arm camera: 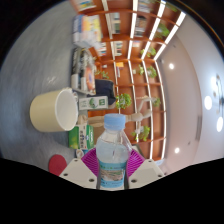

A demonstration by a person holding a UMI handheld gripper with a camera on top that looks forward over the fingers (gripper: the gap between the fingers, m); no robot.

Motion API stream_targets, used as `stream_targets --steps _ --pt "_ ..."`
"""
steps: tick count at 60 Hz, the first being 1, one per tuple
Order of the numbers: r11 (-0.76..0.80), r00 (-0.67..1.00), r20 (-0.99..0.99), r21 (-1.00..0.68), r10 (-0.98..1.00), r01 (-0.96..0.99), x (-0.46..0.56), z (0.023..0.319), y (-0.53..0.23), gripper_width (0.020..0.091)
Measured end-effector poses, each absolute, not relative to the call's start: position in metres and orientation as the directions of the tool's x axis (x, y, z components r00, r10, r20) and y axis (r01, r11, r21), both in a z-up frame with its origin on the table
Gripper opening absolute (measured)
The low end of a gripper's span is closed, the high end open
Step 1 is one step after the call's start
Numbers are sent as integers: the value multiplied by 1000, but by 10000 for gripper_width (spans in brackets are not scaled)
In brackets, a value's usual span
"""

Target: Pour water

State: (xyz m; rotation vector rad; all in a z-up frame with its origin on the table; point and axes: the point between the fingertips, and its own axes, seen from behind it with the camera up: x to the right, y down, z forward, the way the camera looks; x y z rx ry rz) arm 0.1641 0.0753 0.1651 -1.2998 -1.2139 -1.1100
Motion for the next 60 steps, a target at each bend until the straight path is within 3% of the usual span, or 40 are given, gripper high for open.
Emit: stream_targets --steps 6,11,19,28,46,57,60 --pt "-32 434 889 -435 143 900 174 171 65 309" --pt "-82 700 684 -701 206 709 181 165 62 311" --pt "-148 918 295 -928 267 341 188 155 61 310" --pt "-186 965 68 -975 253 118 201 135 71 310" --pt "-229 970 22 -970 241 79 209 79 91 328" --pt "-208 974 42 -974 223 89 211 81 89 320" --pt "-210 976 36 -974 214 82 212 81 90 352"
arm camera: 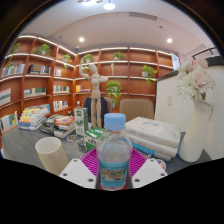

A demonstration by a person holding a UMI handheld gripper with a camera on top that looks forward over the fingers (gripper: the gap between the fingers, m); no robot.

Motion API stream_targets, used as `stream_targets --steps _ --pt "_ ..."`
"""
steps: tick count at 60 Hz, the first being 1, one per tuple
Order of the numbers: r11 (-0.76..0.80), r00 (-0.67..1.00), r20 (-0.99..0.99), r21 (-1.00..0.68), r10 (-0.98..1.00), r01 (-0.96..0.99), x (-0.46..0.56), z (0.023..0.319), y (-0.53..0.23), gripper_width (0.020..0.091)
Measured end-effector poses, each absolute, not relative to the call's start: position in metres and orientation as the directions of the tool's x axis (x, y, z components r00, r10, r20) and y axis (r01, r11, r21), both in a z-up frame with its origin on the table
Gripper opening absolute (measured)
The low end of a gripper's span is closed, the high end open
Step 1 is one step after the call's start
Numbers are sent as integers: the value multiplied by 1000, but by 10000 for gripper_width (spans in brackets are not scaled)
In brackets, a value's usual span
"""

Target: Pour water

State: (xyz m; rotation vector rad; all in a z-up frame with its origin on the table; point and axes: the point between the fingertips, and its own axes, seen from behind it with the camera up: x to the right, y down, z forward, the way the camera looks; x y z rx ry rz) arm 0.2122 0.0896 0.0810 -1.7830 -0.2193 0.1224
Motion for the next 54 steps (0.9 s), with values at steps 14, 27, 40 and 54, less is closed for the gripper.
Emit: stream_targets --steps 14,27,40,54 --pt "-260 984 54 -961 169 97 223 79 82 617" --pt "-262 996 11 -965 86 33 234 99 31 756" --pt "-313 999 9 -950 -35 -2 241 99 -44 760" --pt "-279 998 54 -959 -30 43 226 115 -91 787"
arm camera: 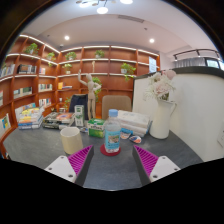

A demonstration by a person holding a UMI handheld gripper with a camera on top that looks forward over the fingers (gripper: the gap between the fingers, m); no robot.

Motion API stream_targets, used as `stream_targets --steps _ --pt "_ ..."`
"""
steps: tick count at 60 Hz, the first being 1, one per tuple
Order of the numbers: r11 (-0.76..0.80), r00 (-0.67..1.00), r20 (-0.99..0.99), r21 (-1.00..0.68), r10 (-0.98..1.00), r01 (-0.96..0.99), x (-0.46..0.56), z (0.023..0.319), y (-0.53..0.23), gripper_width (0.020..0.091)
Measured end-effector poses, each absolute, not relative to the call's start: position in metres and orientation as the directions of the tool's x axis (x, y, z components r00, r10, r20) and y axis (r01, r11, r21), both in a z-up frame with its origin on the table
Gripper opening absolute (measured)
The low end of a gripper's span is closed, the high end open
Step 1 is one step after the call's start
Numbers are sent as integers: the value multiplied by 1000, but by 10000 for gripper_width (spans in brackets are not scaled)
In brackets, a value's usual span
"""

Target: Pour water

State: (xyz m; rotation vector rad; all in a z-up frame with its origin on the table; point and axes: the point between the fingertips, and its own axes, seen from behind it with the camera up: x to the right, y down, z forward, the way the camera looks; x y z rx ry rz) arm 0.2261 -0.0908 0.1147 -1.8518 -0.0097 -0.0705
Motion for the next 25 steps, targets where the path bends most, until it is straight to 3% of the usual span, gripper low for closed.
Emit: stream_targets --steps 25 --pt "-228 999 36 -973 -1 35 211 135 -117 787"
